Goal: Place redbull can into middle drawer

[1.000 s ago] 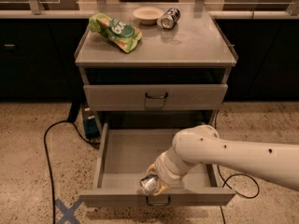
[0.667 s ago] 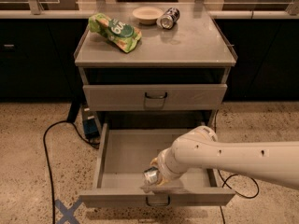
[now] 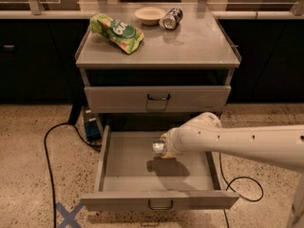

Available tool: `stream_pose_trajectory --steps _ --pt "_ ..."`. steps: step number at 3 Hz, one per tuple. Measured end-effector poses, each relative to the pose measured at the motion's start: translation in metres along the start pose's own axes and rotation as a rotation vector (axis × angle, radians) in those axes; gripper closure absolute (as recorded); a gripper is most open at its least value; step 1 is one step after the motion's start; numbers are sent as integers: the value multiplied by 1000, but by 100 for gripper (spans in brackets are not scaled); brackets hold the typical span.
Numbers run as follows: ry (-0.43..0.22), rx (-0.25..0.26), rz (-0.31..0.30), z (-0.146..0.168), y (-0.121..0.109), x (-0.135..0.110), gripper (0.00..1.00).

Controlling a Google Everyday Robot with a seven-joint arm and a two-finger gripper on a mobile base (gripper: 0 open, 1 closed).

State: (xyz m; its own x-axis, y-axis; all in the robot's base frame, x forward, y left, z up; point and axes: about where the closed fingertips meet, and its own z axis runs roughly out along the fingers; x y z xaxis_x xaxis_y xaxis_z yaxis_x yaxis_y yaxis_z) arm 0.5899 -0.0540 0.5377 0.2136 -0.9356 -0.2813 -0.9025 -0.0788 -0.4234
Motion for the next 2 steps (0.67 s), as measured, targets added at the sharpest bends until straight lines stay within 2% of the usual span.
stream_pose_trajectory --steps 1,2 --pt "-74 28 122 32 -14 13 100" --pt "-211 -8 224 69 -12 13 100"
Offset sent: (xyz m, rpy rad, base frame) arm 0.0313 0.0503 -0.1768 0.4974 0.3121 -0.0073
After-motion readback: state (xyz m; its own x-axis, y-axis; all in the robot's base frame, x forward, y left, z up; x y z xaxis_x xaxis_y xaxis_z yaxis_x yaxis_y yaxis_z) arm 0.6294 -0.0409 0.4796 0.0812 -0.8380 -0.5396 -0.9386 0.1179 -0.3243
